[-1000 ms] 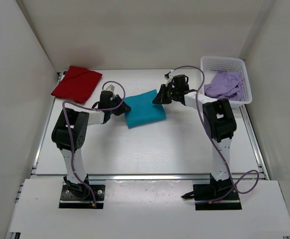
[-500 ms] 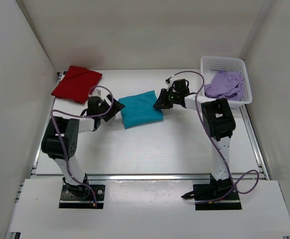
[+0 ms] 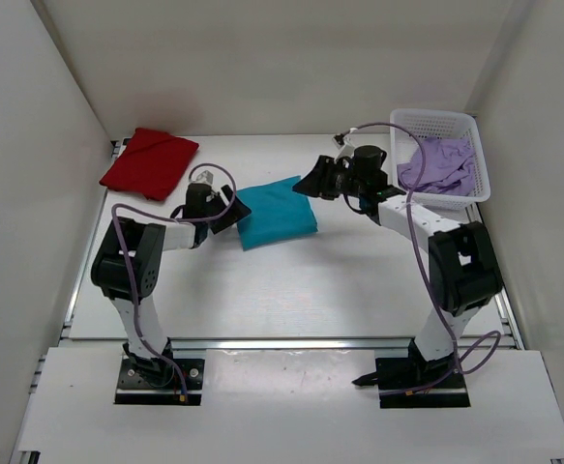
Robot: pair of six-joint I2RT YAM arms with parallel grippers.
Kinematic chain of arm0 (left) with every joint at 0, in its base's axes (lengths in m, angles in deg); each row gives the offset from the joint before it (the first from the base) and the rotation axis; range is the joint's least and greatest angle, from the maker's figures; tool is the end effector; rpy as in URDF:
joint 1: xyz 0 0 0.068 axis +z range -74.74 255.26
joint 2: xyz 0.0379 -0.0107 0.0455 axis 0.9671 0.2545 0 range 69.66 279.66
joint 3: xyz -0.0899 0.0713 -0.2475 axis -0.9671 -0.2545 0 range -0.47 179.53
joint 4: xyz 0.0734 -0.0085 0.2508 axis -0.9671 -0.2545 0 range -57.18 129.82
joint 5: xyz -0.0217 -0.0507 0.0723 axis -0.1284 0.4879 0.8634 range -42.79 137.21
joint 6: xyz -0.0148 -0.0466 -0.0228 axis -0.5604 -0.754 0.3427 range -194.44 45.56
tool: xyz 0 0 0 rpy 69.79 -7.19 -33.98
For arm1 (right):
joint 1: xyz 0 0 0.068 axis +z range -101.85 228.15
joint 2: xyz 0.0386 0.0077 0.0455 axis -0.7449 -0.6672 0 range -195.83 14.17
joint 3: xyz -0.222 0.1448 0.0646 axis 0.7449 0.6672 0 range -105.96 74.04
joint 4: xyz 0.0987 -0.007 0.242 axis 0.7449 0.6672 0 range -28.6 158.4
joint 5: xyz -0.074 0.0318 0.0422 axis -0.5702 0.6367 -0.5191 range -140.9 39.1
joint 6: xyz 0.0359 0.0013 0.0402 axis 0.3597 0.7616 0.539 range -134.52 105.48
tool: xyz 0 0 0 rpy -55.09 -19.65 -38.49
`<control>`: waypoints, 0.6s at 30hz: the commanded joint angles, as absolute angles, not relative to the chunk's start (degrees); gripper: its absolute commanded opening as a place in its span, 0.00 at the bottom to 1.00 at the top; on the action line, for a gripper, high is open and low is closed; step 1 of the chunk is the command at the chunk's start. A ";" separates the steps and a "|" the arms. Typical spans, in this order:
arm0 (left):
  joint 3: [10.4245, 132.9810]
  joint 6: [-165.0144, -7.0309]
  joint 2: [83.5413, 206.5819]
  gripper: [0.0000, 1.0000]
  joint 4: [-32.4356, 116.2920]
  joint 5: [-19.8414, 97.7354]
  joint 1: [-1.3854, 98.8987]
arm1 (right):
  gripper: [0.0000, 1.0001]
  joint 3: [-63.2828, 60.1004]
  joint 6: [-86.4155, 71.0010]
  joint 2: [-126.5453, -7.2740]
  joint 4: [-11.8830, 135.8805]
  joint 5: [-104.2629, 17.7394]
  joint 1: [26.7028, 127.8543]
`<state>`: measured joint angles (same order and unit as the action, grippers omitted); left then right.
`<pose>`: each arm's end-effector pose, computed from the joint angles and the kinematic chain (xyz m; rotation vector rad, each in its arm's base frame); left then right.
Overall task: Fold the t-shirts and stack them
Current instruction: Put the neatly folded tshirt into the corner of the board with the left arm
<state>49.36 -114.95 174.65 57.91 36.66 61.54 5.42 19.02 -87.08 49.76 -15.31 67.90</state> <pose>0.3525 -0.0927 0.1359 -0.4301 2.2629 -0.7109 0.3753 0.1568 0.2540 -0.1996 2.0526 1.1987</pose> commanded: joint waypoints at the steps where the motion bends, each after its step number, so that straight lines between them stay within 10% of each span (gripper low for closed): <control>1: 51.47 -113.64 179.59 0.80 53.09 38.50 59.53 | 0.43 8.73 21.33 -82.00 43.57 -15.83 67.93; 10: 60.51 -115.67 186.02 0.02 55.05 36.49 55.92 | 0.42 19.71 24.93 -73.82 37.42 -17.23 69.07; 18: 85.01 -113.90 186.64 0.00 44.68 33.06 59.69 | 0.43 33.96 23.10 -61.16 39.51 -19.35 67.40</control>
<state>74.86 -114.82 188.55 48.43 34.89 56.60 31.96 24.26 -65.51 41.50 -18.13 68.47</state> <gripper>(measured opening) 0.058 0.432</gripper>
